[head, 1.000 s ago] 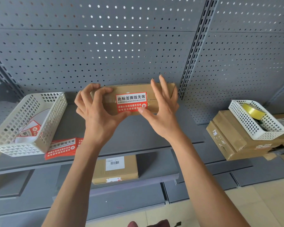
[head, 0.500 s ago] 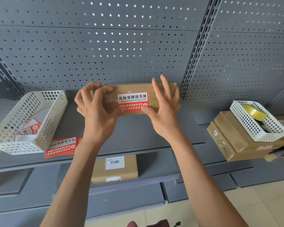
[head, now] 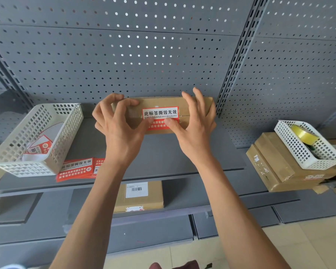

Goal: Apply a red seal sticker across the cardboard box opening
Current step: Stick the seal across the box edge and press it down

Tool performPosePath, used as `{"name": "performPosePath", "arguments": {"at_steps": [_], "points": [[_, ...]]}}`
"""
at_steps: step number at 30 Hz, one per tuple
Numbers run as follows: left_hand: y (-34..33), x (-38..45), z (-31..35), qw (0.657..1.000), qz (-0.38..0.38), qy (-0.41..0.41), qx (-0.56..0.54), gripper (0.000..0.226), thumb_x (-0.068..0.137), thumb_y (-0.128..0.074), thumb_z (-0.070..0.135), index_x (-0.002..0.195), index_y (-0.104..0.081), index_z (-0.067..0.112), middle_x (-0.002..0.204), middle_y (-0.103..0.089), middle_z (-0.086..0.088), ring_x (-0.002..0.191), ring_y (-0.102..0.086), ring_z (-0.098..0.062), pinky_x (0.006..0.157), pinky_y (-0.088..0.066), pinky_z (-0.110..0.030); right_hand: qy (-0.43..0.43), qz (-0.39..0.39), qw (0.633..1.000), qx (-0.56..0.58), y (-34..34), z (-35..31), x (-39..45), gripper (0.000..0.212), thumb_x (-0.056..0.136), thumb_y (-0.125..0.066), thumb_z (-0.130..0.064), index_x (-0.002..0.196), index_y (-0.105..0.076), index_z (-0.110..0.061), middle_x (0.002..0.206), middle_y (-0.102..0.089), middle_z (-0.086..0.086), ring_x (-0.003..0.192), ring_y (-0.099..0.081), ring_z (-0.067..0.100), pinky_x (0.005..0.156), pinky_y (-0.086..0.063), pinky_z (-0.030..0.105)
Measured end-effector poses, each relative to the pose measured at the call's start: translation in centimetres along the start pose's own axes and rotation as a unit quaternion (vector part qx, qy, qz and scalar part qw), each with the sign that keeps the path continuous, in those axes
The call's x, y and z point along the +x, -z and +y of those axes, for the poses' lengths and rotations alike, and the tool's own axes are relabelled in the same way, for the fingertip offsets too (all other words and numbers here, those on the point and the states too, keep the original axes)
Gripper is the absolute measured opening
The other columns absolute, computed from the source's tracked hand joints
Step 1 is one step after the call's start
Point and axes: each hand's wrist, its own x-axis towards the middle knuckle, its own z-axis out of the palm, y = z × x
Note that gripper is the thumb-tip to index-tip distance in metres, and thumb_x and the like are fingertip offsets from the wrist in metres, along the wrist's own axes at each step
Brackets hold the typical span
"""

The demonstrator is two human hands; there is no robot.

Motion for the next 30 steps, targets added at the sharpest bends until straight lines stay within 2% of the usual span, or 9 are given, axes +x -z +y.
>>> {"name": "performPosePath", "arguments": {"at_steps": [8, 13, 17, 21, 25, 30], "points": [[0.6, -0.1, -0.1, 0.999, -0.018, -0.001, -0.030, 0.032, 0.085, -0.076, 0.025, 0.116, -0.067, 0.026, 0.139, -0.042, 0.001, 0.135, -0.028, -0.029, 0.102, -0.024, -0.038, 0.014, -0.002, 0.999, 0.037, 0.5, 0.5, 0.0, 0.056, 0.092, -0.058, -0.047, 0.146, -0.048, -0.032, 0.164, -0.026, -0.011, 0.150, -0.011, 0.035, 0.111, -0.020, 0.062], [0.8, -0.2, 0.0, 0.999, -0.019, -0.007, -0.037, 0.031, 0.088, -0.074, 0.020, 0.118, -0.067, 0.026, 0.139, -0.042, 0.000, 0.135, -0.027, -0.028, 0.100, -0.020, -0.033, 0.014, -0.002, 0.999, 0.052, 0.7, 0.6, 0.1, 0.051, 0.095, -0.062, -0.026, 0.145, -0.051, -0.032, 0.162, -0.031, -0.012, 0.148, -0.017, 0.037, 0.114, -0.022, 0.064], [0.8, -0.2, -0.2, 0.999, -0.023, -0.009, -0.035, 0.032, 0.088, -0.073, 0.018, 0.119, -0.066, 0.026, 0.139, -0.041, 0.000, 0.136, -0.027, -0.027, 0.101, -0.019, -0.033, 0.021, -0.010, 0.999, 0.042, 1.1, 0.8, 0.2, 0.055, 0.094, -0.062, -0.014, 0.145, -0.051, -0.032, 0.161, -0.032, -0.012, 0.145, -0.020, 0.033, 0.117, -0.020, 0.054], [0.7, -0.5, -0.5, 0.999, -0.028, -0.017, -0.033, 0.035, 0.084, -0.071, 0.026, 0.119, -0.065, 0.025, 0.140, -0.041, -0.001, 0.137, -0.027, -0.030, 0.102, -0.022, -0.038, 0.018, -0.038, 0.998, 0.039, 1.3, 0.9, -0.1, 0.061, 0.095, -0.059, -0.010, 0.150, -0.044, -0.034, 0.164, -0.025, -0.014, 0.150, -0.010, 0.032, 0.117, -0.016, 0.052], [0.8, -0.7, -1.1, 0.998, -0.045, -0.032, -0.009, 0.057, 0.070, -0.089, 0.029, 0.121, -0.064, 0.027, 0.142, -0.039, -0.001, 0.136, -0.028, -0.031, 0.106, -0.027, -0.040, 0.013, -0.083, 0.996, 0.030, 1.8, 1.3, -0.5, 0.073, 0.094, -0.062, -0.009, 0.155, -0.033, -0.037, 0.167, -0.013, -0.016, 0.153, 0.002, 0.028, 0.119, -0.008, 0.051], [0.8, -1.4, -1.7, 0.998, -0.052, -0.038, -0.004, 0.064, 0.067, -0.092, 0.023, 0.124, -0.063, 0.028, 0.144, -0.038, -0.001, 0.138, -0.026, -0.032, 0.110, -0.030, -0.048, 0.036, -0.093, 0.995, -0.008, 1.9, 2.0, -1.1, 0.087, 0.086, -0.073, -0.010, 0.156, -0.028, -0.036, 0.168, -0.012, -0.013, 0.152, -0.003, 0.034, 0.120, -0.017, 0.055]]}}
